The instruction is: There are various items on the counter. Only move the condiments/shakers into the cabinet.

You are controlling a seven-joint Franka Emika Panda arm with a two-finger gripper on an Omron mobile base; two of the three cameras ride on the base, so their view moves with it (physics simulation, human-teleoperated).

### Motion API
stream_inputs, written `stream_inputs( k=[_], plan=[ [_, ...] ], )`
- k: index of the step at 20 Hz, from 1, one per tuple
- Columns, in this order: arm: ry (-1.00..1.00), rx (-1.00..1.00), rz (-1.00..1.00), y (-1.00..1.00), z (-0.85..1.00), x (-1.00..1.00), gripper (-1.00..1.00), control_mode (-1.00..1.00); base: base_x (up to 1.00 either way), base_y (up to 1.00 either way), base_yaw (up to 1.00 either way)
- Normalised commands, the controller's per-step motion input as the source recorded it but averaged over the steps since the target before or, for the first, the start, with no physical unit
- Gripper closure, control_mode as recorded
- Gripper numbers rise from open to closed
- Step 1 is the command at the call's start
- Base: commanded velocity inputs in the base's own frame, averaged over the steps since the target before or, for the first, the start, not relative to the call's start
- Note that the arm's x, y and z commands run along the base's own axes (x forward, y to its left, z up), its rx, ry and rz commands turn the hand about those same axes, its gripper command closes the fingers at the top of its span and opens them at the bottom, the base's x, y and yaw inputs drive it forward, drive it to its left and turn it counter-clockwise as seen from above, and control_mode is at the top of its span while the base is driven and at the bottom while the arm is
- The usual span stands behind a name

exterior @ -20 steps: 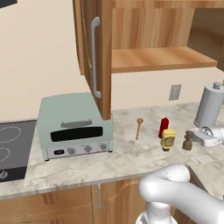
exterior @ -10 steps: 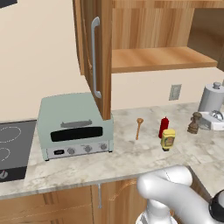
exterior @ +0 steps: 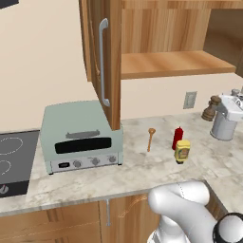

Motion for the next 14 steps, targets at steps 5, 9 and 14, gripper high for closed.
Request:
stream_inputs(
  k=[5, 9, 14],
  plan=[
    [-0.22, -0.07, -0.02, 0.21, 1.0, -0.21, 1.0, -1.0, 0.0, 0.0, 0.0],
    [-0.08, -0.22, -0.08, 0.48, 0.94, 0.06, 1.0, -1.0, 0.0, 0.0, 0.0],
    [0.0, -0.19, -0.2, 0.59, 0.7, 0.32, 1.0, -1.0, 0.0, 0.0, 0.0]
  ],
)
